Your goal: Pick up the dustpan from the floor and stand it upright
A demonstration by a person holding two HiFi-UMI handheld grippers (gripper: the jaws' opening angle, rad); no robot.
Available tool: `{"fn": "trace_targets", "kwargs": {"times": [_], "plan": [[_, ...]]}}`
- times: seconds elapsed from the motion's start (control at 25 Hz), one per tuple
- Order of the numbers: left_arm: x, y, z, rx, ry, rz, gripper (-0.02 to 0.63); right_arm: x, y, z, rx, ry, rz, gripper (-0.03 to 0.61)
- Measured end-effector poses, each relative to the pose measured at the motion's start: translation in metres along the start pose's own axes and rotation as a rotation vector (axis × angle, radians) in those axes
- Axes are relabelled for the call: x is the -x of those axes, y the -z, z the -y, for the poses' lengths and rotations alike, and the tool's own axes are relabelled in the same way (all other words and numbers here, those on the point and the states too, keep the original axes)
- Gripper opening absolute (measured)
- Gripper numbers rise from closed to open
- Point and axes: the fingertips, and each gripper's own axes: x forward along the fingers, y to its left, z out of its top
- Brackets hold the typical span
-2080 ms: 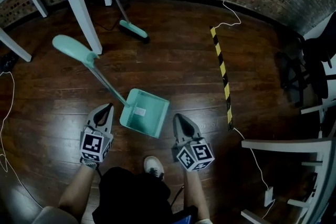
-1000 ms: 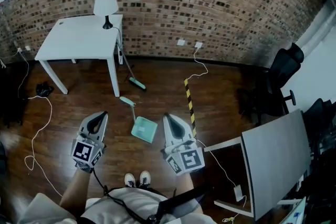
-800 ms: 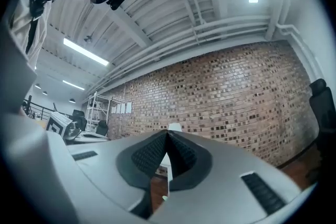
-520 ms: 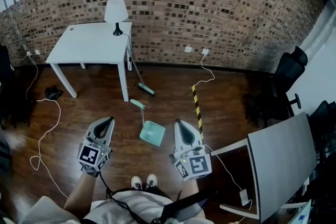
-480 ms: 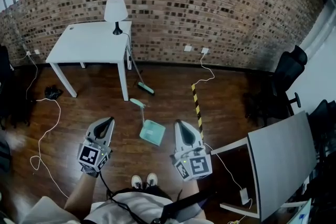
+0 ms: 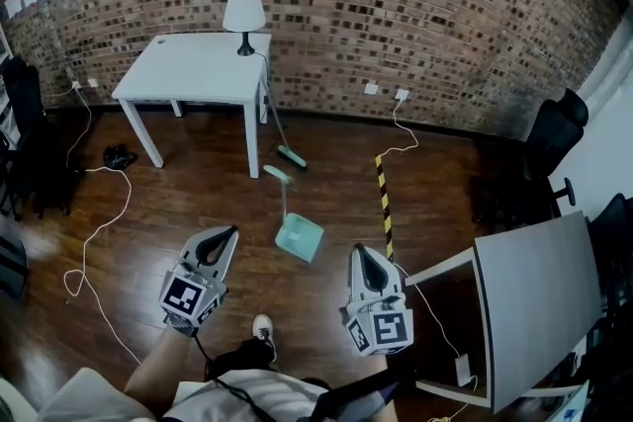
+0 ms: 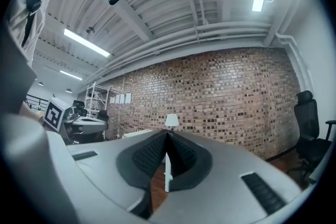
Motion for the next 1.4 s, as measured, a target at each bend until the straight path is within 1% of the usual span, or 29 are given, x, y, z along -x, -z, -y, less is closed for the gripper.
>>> {"fn": "trace_targets", "kwargs": {"times": [0.08,0.16,0.24,0.4,0.48,0.56,0.72,0.8,0.88,1.0,1.08,1.2,1.4], "plan": [[0.023,-0.002,0.020,-0.003,-0.020,-0.002,-0.006,0.027,-0.004,-0.011,-0.023,-0.008,0.017,-0.011],[0.049,-0.005,0.050,-0.001,-0.045,-0.004,-0.006,0.063,-0.006,-0.023,-0.051,-0.025,0.029,-0.011],[0.079,-0.008,0.090,-0.002,-0.065,-0.004,-0.006,0.108,-0.007,-0.033,-0.066,-0.045,0.042,-0.011],[0.151,-0.004,0.180,0.048,-0.095,-0.018,-0.006,0.212,-0.009,-0.051,-0.054,-0.091,0.054,-0.011],[0.183,-0.002,0.221,0.055,-0.087,-0.044,-0.006,0.260,-0.007,-0.055,-0.048,-0.100,0.036,-0.011],[0.207,-0.005,0.253,0.064,-0.083,-0.070,-0.006,0.298,-0.004,-0.055,-0.054,-0.093,0.005,-0.011],[0.246,-0.025,0.297,0.069,-0.084,-0.087,-0.006,0.351,-0.008,-0.064,-0.056,-0.097,-0.042,-0.011],[0.260,-0.032,0.307,0.070,-0.076,-0.086,-0.006,0.368,-0.012,-0.074,-0.047,-0.093,-0.040,-0.011],[0.269,-0.036,0.308,0.070,-0.072,-0.080,-0.006,0.374,-0.016,-0.084,-0.050,-0.093,-0.028,-0.011],[0.277,-0.030,0.312,0.074,-0.058,-0.096,-0.006,0.379,-0.006,-0.092,-0.058,-0.102,-0.053,-0.012],[0.272,-0.034,0.316,0.057,-0.037,-0.098,-0.006,0.381,-0.001,-0.086,-0.065,-0.090,-0.063,-0.012],[0.260,-0.049,0.307,0.017,-0.020,-0.074,-0.006,0.373,-0.009,-0.079,-0.052,-0.069,-0.040,-0.014],[0.259,-0.052,0.288,0.021,-0.034,-0.071,-0.006,0.359,-0.023,-0.089,-0.015,-0.073,-0.016,-0.014]]}}
